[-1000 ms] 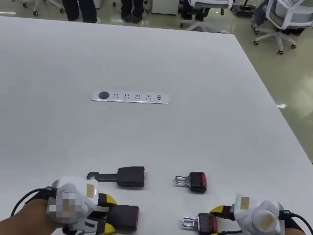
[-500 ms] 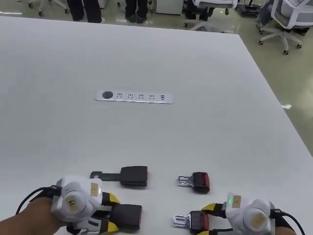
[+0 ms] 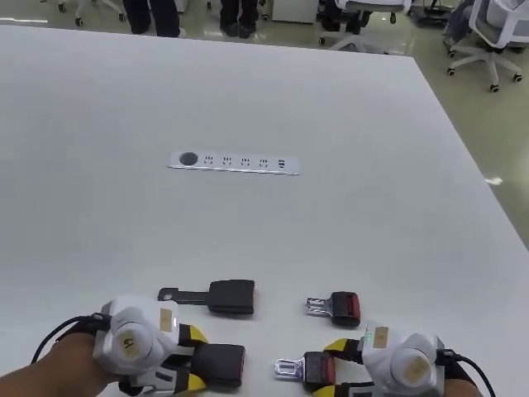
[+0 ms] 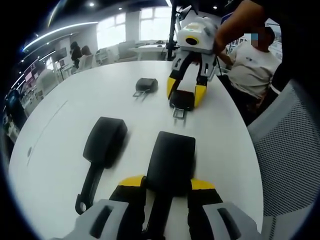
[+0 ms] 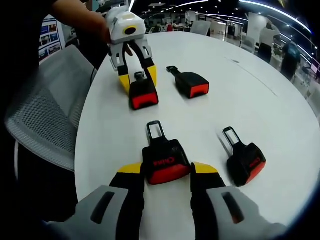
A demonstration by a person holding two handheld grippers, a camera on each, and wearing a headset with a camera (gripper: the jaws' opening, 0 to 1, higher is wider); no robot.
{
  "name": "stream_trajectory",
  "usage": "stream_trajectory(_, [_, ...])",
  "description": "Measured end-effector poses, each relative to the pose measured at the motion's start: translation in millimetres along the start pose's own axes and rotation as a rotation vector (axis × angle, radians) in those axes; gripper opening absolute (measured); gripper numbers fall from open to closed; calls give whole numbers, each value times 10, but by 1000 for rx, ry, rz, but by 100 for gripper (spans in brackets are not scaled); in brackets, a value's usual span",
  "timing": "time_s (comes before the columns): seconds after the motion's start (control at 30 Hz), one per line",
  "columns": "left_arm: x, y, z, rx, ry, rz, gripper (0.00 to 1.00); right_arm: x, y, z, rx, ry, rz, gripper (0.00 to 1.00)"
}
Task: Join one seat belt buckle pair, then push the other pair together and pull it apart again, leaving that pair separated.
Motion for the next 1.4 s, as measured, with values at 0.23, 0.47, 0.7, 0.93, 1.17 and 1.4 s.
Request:
stream_trajectory(0.23, [-16, 16, -18, -4, 0, 1, 33, -38, 93, 148, 17, -21, 10, 34])
stream_trajectory(0.47, [0, -7, 9, -5, 0, 1, 33, -57, 141, 276, 32, -40, 25, 34])
stream_trajectory(0.7, [-15, 10, -17, -6, -6, 5, 33, -91, 172, 369, 47, -49, 34, 34])
stream_trajectory(0.93, [-11, 17, -16, -9, -7, 7, 33, -136, 227, 472, 58, -50, 47, 33])
stream_trajectory(1.17, [-6, 20, -16, -8, -8, 13, 33, -155, 224, 451, 53, -44, 38, 33])
stream_trajectory(1.4, [-21, 27, -29, -9, 0, 6, 33, -160, 265, 457, 54, -51, 42, 33])
Point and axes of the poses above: the centre of the closed fingertips' face, and the gripper's own axes: y roughly forward along the fingers, x roughly to its right, z roughly out of its top, the point moved 9 cm from there along -y, roughly backward along the fingers, and after that the axes turned 15 degrees about -x, right-handed, at the moved point
